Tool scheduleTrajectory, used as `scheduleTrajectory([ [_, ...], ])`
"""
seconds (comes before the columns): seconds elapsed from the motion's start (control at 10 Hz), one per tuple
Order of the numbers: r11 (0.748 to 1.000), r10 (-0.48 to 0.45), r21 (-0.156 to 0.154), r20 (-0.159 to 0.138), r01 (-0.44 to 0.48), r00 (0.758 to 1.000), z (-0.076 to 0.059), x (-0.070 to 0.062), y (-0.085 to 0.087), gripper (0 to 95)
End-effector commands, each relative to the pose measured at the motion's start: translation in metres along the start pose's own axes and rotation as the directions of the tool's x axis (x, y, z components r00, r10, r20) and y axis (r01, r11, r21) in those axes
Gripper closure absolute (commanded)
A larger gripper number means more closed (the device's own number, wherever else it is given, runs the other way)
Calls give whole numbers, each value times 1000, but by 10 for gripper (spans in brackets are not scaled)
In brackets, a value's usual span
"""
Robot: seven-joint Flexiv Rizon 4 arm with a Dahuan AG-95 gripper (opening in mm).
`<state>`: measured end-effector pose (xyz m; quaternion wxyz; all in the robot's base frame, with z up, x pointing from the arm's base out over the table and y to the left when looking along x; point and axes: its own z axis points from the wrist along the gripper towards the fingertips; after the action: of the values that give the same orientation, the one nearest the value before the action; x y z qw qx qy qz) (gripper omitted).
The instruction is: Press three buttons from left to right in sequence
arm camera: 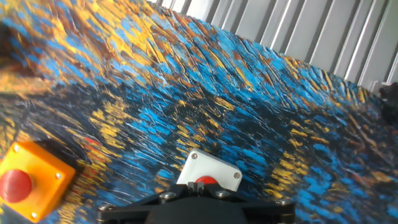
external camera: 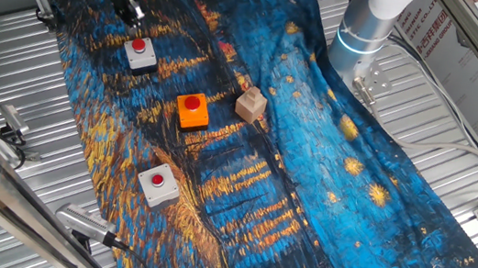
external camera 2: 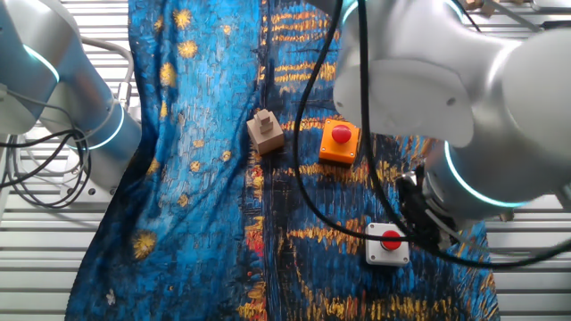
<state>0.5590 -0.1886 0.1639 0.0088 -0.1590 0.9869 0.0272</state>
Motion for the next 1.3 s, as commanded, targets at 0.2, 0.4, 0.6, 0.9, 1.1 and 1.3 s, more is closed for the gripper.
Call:
scheduleTrajectory([
  [0.2, 976, 217, 21, -20, -216, 976, 0, 0, 0, 950],
  [0.4, 964, 264, 27, -7, -264, 964, 0, 0, 0, 950],
  [0.6, 955, 297, 27, -9, -297, 955, 0, 0, 0, 950],
  [0.9, 967, 253, 25, -27, -253, 967, 0, 0, 0, 950],
  [1.1, 967, 255, 25, -27, -254, 967, 0, 0, 0, 950],
  [1.3, 967, 254, 25, -26, -254, 967, 0, 0, 0, 950],
])
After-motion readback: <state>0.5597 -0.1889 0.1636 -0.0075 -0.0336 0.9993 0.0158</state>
